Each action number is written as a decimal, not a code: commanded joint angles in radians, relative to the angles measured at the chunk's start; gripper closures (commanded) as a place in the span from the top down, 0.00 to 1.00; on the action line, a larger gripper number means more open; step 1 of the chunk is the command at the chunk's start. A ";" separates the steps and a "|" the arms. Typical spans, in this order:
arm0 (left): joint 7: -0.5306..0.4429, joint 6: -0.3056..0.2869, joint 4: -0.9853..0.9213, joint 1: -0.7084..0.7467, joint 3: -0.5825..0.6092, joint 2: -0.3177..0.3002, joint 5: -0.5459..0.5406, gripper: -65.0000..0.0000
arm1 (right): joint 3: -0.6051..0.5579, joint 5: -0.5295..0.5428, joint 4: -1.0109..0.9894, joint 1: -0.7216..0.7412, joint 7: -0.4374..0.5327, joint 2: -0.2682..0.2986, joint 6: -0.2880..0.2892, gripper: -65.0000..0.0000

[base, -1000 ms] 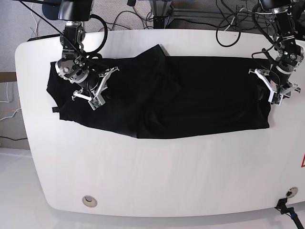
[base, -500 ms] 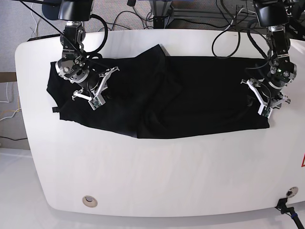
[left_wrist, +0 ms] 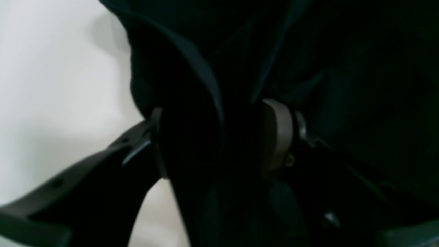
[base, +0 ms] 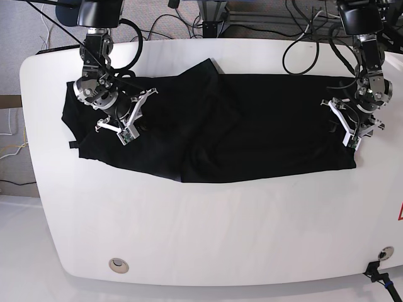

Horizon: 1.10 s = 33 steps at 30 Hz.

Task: Fold the T-shirt properly
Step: 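Grasp the shirt end with the left gripper and pull it outward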

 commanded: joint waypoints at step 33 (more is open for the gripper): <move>-0.018 -0.101 0.080 0.103 -0.135 -0.093 -0.010 0.00 | 0.004 -0.026 0.002 0.004 -0.037 0.007 -0.010 0.00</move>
